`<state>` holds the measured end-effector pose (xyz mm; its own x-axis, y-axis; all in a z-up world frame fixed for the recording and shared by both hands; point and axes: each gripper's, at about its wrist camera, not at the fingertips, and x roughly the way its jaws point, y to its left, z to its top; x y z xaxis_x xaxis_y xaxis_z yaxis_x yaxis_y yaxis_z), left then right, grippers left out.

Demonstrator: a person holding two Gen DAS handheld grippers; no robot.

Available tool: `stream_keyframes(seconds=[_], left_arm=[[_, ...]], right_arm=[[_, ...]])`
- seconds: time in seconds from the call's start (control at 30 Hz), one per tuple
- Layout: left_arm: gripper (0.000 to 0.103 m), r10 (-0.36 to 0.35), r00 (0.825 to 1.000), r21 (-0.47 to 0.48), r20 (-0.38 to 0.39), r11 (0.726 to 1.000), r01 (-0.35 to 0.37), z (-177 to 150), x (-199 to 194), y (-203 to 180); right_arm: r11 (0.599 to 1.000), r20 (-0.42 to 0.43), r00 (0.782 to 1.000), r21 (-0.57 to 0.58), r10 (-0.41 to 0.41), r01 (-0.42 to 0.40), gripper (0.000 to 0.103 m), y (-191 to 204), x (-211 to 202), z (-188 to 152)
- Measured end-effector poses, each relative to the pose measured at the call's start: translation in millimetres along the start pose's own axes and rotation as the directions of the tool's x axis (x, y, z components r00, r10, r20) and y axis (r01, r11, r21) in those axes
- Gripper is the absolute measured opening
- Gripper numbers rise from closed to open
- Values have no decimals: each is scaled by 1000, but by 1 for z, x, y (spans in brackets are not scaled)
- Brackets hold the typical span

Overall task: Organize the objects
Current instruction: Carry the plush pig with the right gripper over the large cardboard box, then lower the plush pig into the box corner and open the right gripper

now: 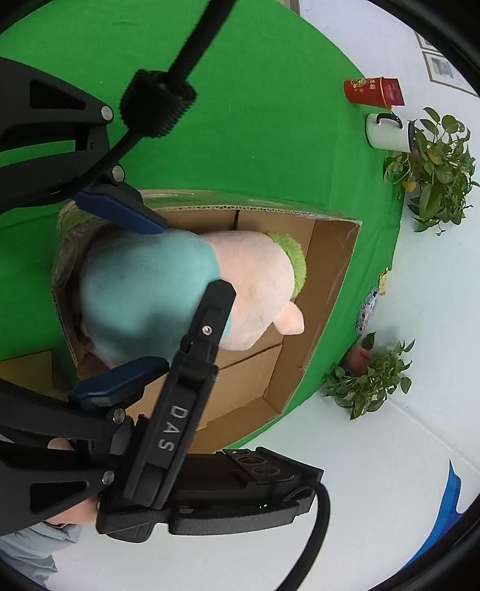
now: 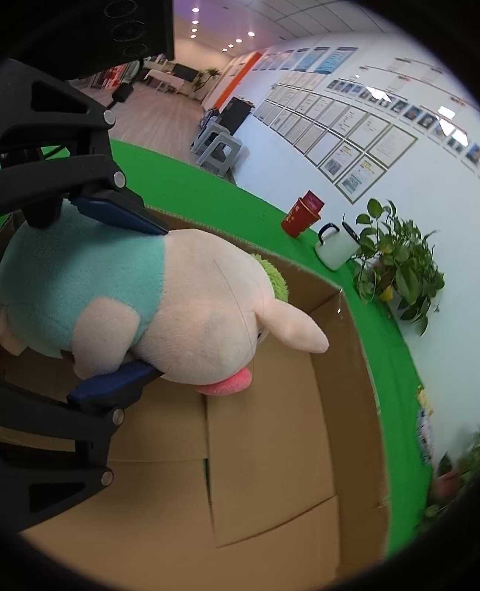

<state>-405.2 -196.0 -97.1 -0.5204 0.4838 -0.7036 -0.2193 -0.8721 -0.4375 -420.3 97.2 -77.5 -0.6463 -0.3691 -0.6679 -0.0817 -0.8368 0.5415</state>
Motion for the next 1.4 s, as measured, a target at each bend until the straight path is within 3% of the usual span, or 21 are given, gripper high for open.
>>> stream_keyframes(seconds=[0.2,0.4,0.5,0.77,0.9,1.03,1.17,1.27,1.33,1.4], left_arm=[[66,59,998,18,29,998,-59,-15,-28,-25],[66,114,993,-8,27,993,-114,-18,-37,-27],[65,85,996,-56,21,995,-84,-22,-34,-17],[57,96,995,-36,35,995,-95,-25,-34,-20],[55,120,992,-40,33,992,-119,-28,-35,-27],[53,104,994,-55,25,993,-103,-31,-38,-30],[53,127,990,-34,55,991,-126,-37,-47,-35],[60,203,971,-1,127,979,-205,-43,-66,-47],[77,213,956,15,200,975,-220,-50,-84,-62],[86,207,944,32,259,974,-222,-54,-98,-76]], right_arm=[[1000,-41,999,10,20,-19,67,9,5,-2],[997,-70,997,69,39,-34,78,10,11,0],[991,-91,993,116,74,-63,81,1,2,2],[997,-128,989,42,70,-65,79,2,-13,-11],[988,-141,983,115,115,-99,76,-9,-1,-17],[993,-156,984,93,91,-77,75,-4,-8,-14],[995,-88,993,59,81,-76,76,-5,-42,-14],[1000,1,1000,-4,18,-18,83,-4,-81,-22],[997,42,999,-75,-34,37,83,-1,-104,-32],[987,71,994,-130,-87,96,83,0,-121,-44]])
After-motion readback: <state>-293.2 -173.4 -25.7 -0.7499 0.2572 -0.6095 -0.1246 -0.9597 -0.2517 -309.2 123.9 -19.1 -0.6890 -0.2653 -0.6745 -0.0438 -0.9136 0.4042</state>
